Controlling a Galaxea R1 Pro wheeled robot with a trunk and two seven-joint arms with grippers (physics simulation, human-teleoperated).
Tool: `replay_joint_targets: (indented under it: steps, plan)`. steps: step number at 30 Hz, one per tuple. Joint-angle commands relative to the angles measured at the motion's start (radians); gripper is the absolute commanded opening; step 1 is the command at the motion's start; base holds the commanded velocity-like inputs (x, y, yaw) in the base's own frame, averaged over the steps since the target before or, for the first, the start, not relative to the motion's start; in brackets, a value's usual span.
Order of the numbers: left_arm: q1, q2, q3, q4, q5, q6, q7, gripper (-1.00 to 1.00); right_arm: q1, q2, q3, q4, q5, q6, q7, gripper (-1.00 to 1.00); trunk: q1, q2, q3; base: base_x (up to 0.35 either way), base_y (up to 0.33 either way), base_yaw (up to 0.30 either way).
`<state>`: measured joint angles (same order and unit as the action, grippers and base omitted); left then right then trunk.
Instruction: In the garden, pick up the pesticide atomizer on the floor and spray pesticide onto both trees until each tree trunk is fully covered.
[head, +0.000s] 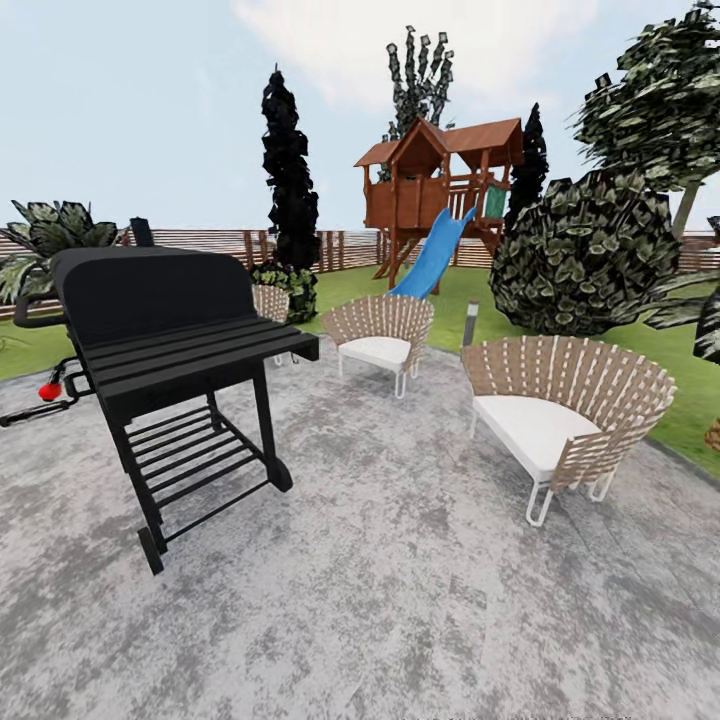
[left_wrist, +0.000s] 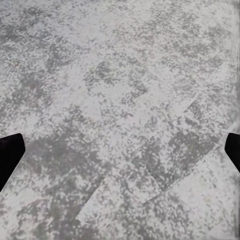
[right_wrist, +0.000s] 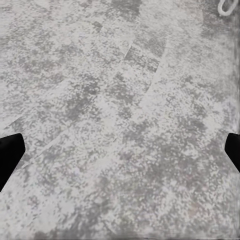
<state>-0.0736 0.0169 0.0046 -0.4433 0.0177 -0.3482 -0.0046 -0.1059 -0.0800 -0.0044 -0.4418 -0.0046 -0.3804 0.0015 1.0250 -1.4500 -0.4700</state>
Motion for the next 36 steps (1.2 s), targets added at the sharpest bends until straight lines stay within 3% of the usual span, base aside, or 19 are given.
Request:
replay_joint_targets:
  steps: [1,8,36]
  plan:
    - [0.0,0.0,0.0,0.0,0.0,0.0,0.0,1.0,0.0,0.0,0.0,0.0,0.0,0.0,0.0,1.0,0.0,0.0,0.0,0.0,0.0,-0.276]
    - [0.0,0.0,0.0,0.0,-0.001,0.0,0.001,1.0,0.0,0.0,0.0,0.0,0.0,0.0,0.0,1.0,0.0,0.0,0.0,0.0,-0.117,-0.276]
    - [0.0,0.0,0.001,0.0,0.001,0.0,0.007,1.0,0.0,0.0,0.0,0.001,0.0,0.0,-0.003,1.0,0.0,0.0,0.0,0.0,-0.271,-0.276]
